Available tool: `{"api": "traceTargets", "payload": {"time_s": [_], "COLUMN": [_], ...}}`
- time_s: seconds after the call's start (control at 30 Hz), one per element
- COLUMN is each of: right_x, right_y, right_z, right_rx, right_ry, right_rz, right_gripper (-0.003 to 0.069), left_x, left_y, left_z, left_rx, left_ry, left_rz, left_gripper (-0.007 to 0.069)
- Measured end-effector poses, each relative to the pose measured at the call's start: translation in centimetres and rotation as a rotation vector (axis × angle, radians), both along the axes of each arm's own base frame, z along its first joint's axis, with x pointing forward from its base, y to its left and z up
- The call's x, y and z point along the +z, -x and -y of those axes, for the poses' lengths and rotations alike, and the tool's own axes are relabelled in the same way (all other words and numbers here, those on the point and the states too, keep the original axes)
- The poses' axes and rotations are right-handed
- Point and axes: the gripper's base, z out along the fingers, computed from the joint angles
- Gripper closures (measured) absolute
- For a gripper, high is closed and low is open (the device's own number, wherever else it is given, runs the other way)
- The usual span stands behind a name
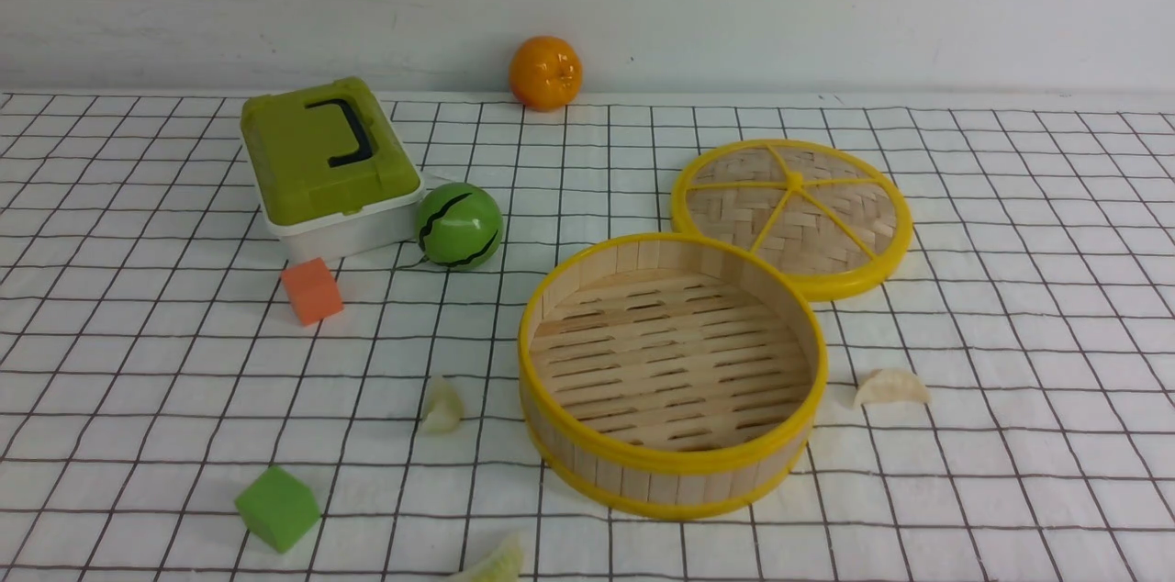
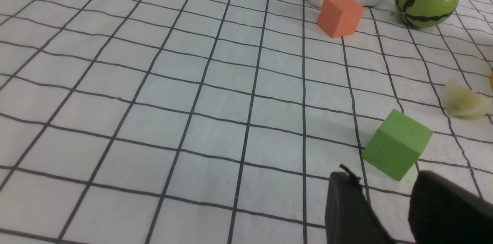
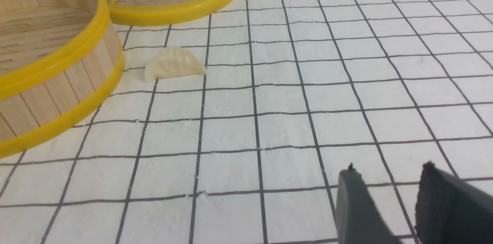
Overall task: Put the dumplings into the steamer on the table with the white tablecloth.
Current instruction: 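Reach for and grasp a dumpling on the table with the left gripper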
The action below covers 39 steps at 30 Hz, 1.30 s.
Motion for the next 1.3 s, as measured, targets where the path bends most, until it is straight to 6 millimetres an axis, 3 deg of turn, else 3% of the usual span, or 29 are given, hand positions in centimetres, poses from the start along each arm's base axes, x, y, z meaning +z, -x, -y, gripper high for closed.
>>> {"api": "traceTargets", "payload": {"time_s": [1.3], "right_x": [0.01], "right_y": [0.0], "right_z": [0.05], "right_rx": [-0.001], "right_ry": [0.016], "right_rz": [0.0], "right_gripper": [0.0419], "left_x": [0.0], "left_y": [0.0], "left_z": [0.0], "left_rx": [0.0], "left_ry": [0.0], "left_rz": [0.0], "left_gripper": [0.0385]}}
